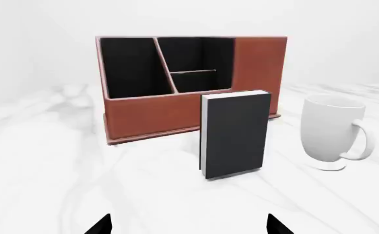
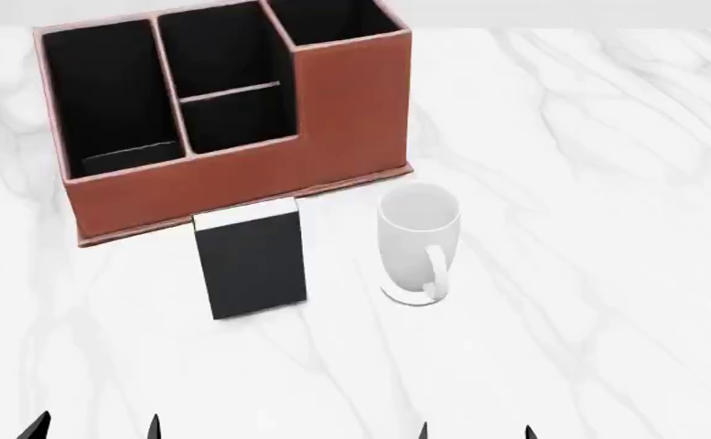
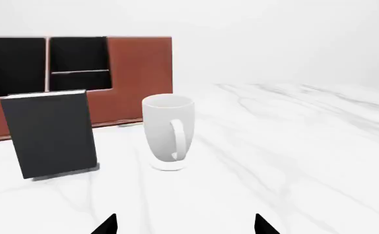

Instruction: Pick up the book and place it in the front compartment of the caddy.

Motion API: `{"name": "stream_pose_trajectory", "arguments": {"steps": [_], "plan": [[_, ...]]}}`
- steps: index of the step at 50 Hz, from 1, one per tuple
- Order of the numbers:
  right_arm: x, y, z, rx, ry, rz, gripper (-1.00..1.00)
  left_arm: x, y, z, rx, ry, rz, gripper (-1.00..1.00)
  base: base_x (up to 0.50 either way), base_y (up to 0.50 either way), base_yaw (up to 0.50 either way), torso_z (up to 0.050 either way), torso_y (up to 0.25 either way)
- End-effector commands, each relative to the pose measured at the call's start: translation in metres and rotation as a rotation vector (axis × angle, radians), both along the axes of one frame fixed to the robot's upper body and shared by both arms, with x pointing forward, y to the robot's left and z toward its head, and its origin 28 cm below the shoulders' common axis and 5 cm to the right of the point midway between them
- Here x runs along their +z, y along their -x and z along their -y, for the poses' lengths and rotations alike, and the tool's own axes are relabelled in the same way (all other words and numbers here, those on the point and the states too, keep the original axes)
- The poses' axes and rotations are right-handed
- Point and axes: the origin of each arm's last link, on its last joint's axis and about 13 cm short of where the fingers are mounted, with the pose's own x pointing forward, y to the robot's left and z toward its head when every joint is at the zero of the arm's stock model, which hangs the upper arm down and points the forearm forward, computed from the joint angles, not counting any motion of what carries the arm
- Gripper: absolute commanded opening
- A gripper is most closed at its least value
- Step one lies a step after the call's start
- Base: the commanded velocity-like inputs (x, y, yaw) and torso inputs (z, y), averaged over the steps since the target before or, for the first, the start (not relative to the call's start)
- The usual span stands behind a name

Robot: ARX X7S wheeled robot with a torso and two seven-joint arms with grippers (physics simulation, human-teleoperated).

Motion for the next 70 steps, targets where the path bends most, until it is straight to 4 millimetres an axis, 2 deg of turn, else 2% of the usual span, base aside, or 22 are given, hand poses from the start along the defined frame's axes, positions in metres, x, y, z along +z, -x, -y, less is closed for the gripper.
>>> {"name": "stream_pose_trajectory", "arguments": {"steps": [1,12,18,20,28,38,44,70], "plan": [[0.0,0.0,0.0,-0.001,0.011,-0.014,1.0,0.002,0.0,0.001,0.0,-0.02,0.009,1.0,0.0,0.0,0.0,0.0,0.0],[0.001,-0.002,0.0,-0.011,0.025,-0.023,1.0,0.007,0.002,0.003,-0.005,-0.067,0.023,1.0,0.0,0.0,0.0,0.0,0.0],[0.026,0.002,0.0,-0.006,0.029,0.043,1.0,0.026,0.011,0.006,-0.001,-0.187,0.096,1.0,0.0,0.0,0.0,0.0,0.0],[0.038,0.004,-0.001,-0.003,0.035,0.078,1.0,0.035,0.014,0.008,-0.046,-0.145,0.115,1.0,0.0,0.0,0.0,0.0,0.0],[0.081,0.016,0.002,-0.02,0.037,0.198,1.0,0.071,0.021,0.005,0.005,-0.136,0.211,1.0,0.0,0.0,0.0,0.0,0.0],[0.104,0.027,0.007,-0.049,0.039,0.273,1.0,0.102,0.03,-0.004,0.064,-0.111,0.289,1.0,0.0,0.0,0.0,0.0,0.0],[0.107,0.029,0.009,-0.061,0.039,0.286,1.0,0.111,0.032,-0.009,0.097,-0.098,0.317,1.0,0.0,0.0,0.0,0.0,0.0],[0.108,0.031,0.015,-0.107,0.042,0.296,1.0,0.126,0.036,-0.023,0.195,-0.082,0.356,1.0,0.0,0.0,0.0,0.0,0.0]]}}
